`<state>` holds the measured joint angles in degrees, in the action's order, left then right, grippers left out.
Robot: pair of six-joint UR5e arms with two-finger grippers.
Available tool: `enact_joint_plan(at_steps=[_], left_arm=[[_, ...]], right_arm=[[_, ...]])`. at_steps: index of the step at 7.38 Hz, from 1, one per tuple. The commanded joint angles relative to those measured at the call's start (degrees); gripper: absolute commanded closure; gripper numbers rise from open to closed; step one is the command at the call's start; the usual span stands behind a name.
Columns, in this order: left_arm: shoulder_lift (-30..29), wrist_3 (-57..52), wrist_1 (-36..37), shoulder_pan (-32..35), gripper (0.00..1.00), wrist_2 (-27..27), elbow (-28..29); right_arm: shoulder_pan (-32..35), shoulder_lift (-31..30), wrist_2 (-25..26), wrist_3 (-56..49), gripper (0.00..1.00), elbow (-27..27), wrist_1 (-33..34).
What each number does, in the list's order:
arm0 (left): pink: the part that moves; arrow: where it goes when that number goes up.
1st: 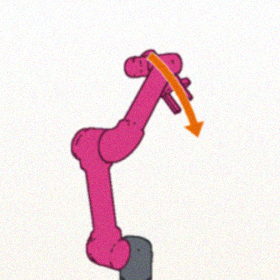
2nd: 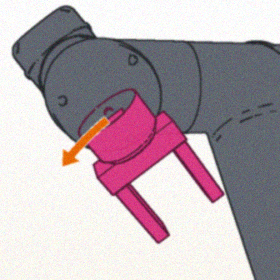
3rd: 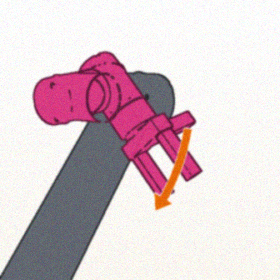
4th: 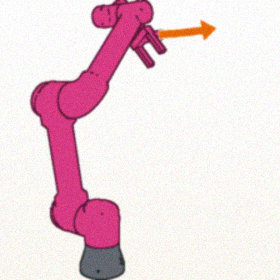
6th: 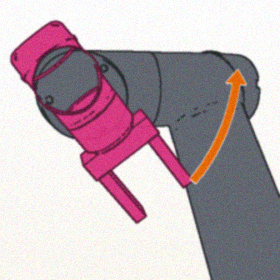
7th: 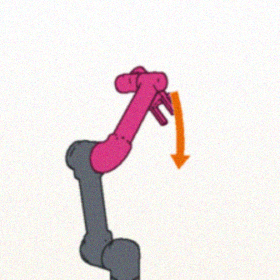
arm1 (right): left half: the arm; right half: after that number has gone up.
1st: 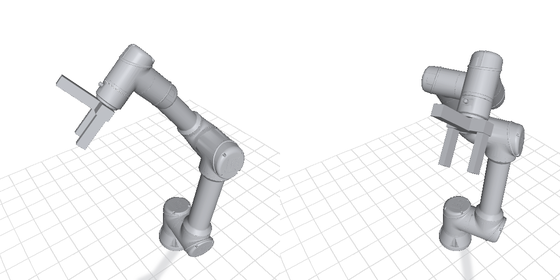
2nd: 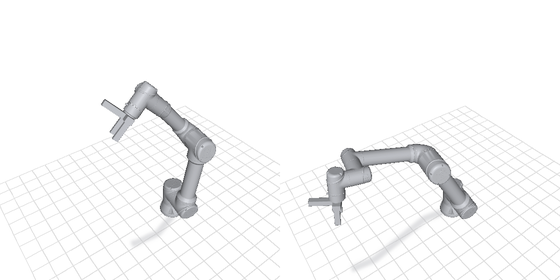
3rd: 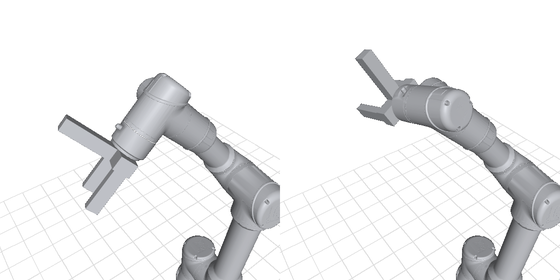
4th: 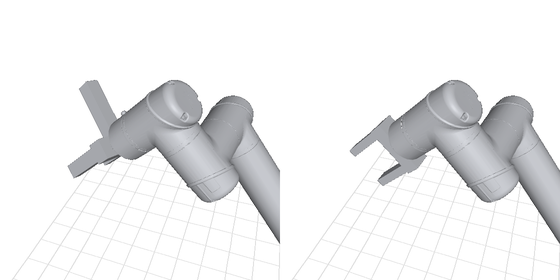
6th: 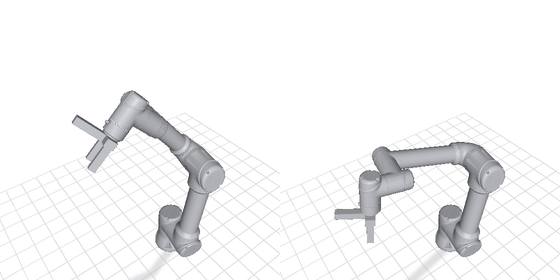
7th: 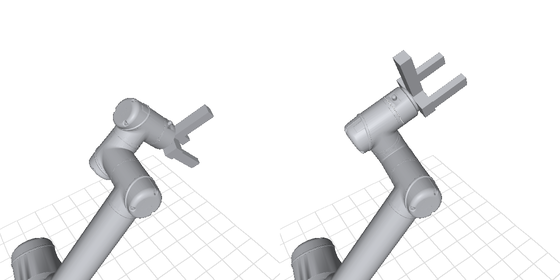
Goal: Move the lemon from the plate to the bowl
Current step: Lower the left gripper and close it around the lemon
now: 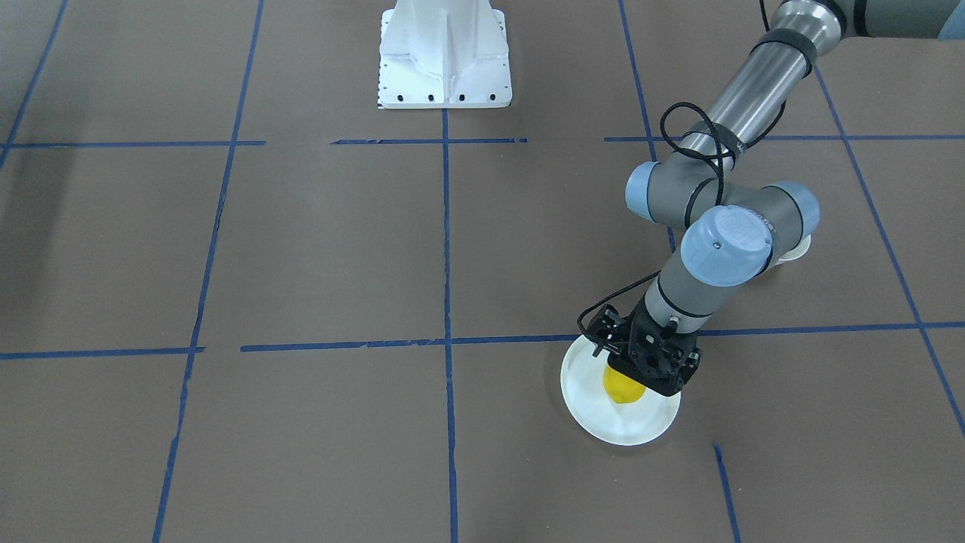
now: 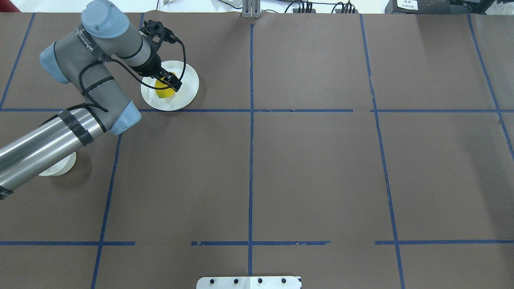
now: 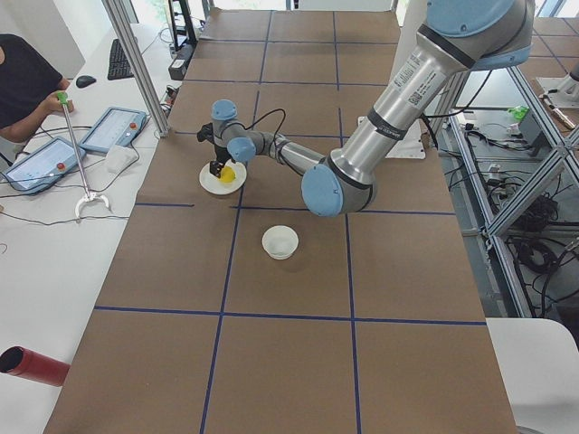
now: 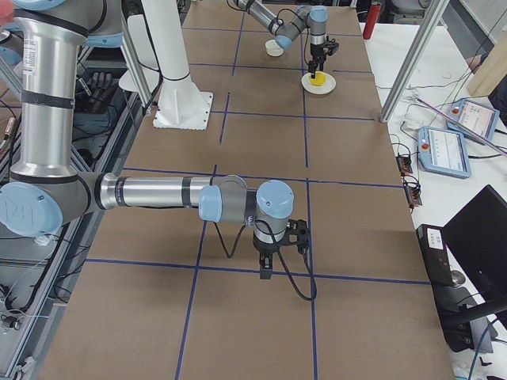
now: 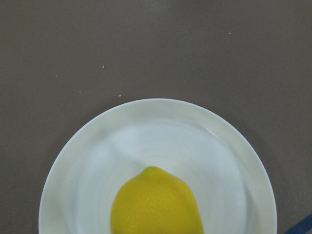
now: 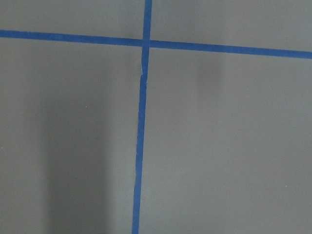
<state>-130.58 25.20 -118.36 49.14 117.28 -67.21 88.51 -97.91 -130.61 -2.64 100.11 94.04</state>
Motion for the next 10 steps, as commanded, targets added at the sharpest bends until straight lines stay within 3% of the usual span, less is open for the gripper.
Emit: enact_joint_plan(at_steps=[1,4,6,7,8,9,10], left_arm=[[-0.1,0.0,-3.3,-0.2,0.00,-0.6,2.8],[-0.6,0.1,-5.0,-0.2,0.04,-2.1,4.7],[-0.7,-0.1,-5.0,-0.2,0.56,-2.1,4.7],[-0.7,0.5,-5.0,-0.2,0.97,-2.0,4.2],[-0.1,0.7,-4.6,0.3,1.00,-1.7,1.5],[3.1,1.5,-4.3,1.0,1.00,-1.5,-5.1],[10.0,1.5,-4.2,1.2,1.00,-1.5,-13.7]], right_arm=[[0.0,0.0,0.0,0.0,0.00,0.0,0.0],[0.0,0.0,0.0,0.0,0.00,0.0,0.0],[0.0,0.0,0.0,0.0,0.00,0.0,0.0],[0.0,0.0,0.0,0.0,0.00,0.0,0.0],[0.0,0.0,0.0,0.0,0.00,0.0,0.0],[0.0,0.0,0.0,0.0,0.00,0.0,0.0],[0.0,0.0,0.0,0.0,0.00,0.0,0.0]])
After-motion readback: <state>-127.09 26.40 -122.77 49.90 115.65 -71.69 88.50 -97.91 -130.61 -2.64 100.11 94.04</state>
